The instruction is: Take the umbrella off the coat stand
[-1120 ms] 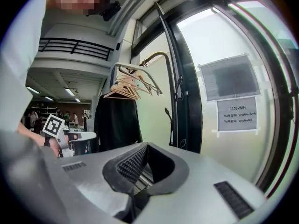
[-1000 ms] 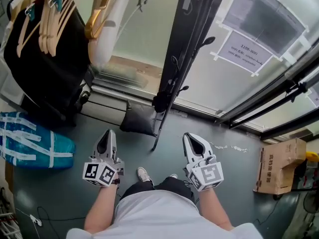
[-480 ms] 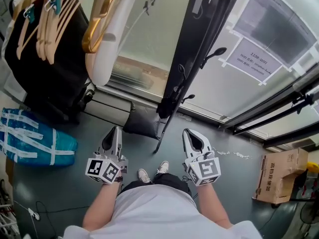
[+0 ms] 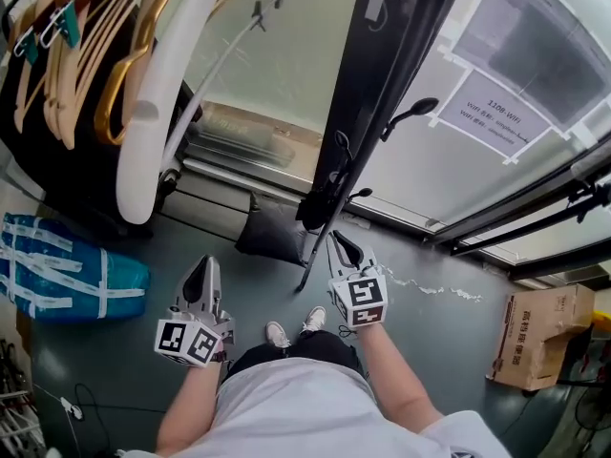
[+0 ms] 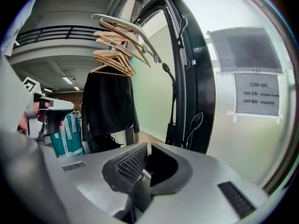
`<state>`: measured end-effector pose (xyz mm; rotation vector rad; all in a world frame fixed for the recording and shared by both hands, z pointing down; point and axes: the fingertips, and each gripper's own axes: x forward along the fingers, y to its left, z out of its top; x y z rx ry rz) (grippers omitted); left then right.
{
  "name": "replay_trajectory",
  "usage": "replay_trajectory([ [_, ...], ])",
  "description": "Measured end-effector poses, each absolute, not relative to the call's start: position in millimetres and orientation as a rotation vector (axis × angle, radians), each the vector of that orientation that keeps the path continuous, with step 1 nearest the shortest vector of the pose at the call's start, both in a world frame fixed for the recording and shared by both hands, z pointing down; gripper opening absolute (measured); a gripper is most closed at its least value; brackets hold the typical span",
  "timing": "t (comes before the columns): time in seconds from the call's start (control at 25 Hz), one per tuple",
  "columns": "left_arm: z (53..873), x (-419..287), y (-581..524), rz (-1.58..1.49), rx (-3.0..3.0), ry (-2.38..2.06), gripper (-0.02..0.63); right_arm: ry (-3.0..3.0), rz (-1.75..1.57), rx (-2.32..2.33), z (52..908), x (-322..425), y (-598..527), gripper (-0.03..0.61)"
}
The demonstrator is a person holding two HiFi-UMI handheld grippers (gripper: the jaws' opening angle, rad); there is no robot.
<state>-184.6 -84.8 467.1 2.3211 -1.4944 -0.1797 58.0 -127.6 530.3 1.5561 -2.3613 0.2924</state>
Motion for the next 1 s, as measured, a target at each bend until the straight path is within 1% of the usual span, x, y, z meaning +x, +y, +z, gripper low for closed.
replay_trajectory([
  [0.24, 471, -187, -98, -0.169, 2.328, -1.492, 0.025, -2.312, 0.414, 1.641, 572, 61, -162, 0.021],
  [0.28, 470, -186, -101, -0.168, 2.336, -1.489, 0.025, -2.301, 0.45, 1.654, 580, 62, -167, 0.037],
  [0.32, 469, -184, -104, -0.17, 2.342, -1.486, 0.025, -2.289, 0.488, 1.663, 588, 63, -171, 0.087],
  [0.36, 469, -183, -107, -0.173, 2.344, -1.482, 0.025, -2.277, 0.527, 1.67, 596, 64, -175, 0.119],
  [0.48, 473, -176, -108, -0.181, 2.337, -1.461, 0.025, -2.233, 0.621, 1.681, 622, 65, -186, 0.128],
  [0.72, 502, -175, -100, -0.129, 2.285, -1.443, 0.025, -2.178, 0.699, 1.665, 667, 56, -202, 0.19],
  [0.88, 510, -181, -97, -0.098, 2.274, -1.453, 0.025, -2.142, 0.73, 1.725, 678, 54, -213, 0.199],
  [1.0, 512, -186, -96, -0.079, 2.264, -1.46, 0.025, -2.114, 0.749, 1.759, 682, 48, -222, 0.195],
])
